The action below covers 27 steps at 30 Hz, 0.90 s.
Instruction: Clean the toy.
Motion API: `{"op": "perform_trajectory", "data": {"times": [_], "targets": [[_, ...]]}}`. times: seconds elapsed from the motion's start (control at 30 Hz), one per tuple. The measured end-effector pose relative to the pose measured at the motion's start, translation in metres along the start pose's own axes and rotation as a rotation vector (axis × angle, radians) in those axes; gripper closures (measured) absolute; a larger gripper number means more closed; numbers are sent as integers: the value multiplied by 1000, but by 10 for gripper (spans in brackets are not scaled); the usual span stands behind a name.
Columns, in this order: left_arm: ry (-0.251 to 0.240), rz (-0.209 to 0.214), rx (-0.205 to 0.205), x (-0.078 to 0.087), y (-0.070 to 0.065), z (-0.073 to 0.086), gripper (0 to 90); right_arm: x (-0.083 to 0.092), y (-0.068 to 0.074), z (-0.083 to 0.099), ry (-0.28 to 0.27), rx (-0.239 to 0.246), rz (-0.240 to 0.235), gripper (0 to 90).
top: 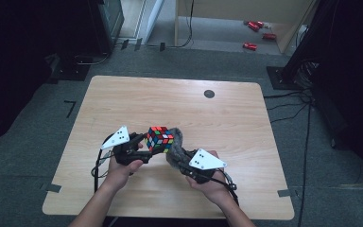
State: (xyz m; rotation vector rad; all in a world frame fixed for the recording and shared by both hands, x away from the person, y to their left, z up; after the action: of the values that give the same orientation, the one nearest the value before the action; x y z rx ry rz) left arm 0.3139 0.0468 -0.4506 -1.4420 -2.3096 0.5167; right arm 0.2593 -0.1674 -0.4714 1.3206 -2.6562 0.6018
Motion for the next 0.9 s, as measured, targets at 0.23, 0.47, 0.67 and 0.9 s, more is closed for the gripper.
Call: {"op": "perform_trajectory", "data": {"times": [0.23,0.47,0.67,0.9], "targets": [[-68,-45,26,-6,-4,6,345,-20,26,3,5,-147,-127,704],[-72,-44,27,-7,-5,7,345,-16,15,4,-26,-268,-59,712],[-62,-34,45,-13,-7,10,345,-15,9,8,-10,-308,-23,714],[-49,-41,6,-13,-11,10,345,-18,14,4,-29,-322,-53,713]]}}
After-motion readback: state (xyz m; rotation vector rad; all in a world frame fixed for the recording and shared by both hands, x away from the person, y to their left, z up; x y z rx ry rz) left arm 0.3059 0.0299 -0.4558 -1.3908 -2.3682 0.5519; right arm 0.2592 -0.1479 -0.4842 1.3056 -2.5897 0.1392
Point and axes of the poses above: each handheld gripper's, and its own axes: x roughly backward along the jaws, z roughly out of its underside, y roughly to its left, the point moved 3 cm from there along -x, roughly forward along the jaws, and after that the axes turned 14 degrees about x, right-handed, at the moved point
